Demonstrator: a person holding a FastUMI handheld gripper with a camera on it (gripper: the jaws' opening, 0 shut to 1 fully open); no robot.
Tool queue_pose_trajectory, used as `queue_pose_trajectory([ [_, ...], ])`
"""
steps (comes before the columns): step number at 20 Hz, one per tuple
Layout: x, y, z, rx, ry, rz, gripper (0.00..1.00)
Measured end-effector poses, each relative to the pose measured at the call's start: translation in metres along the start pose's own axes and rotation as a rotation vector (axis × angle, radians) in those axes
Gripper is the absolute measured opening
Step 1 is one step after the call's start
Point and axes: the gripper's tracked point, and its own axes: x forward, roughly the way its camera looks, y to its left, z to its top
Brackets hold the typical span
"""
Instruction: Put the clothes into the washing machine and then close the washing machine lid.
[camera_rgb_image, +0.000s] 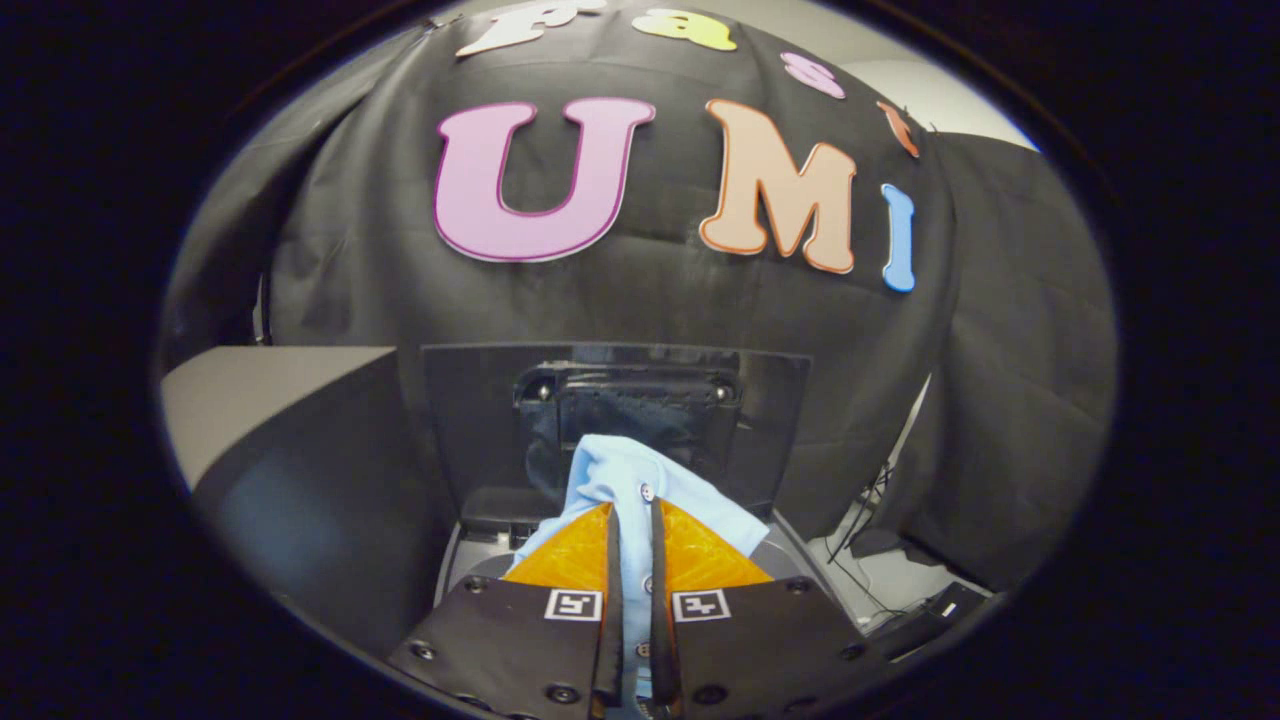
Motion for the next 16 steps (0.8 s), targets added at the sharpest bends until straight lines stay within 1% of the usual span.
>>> queue_pose_trajectory([
  [3,0.023,0.009,-0.03,0.035,0.028,0.026,0.11],
  [7,0.041,0.019,-0.058,0.01,0.059,0.024,0.11],
  [11,0.048,0.013,-0.091,0.026,0.092,0.007,0.11],
  [14,0.048,0.012,-0.127,0.034,0.152,0.0,0.12],
  [16,0.041,0.01,-0.125,0.0,0.168,-0.019,0.12],
])
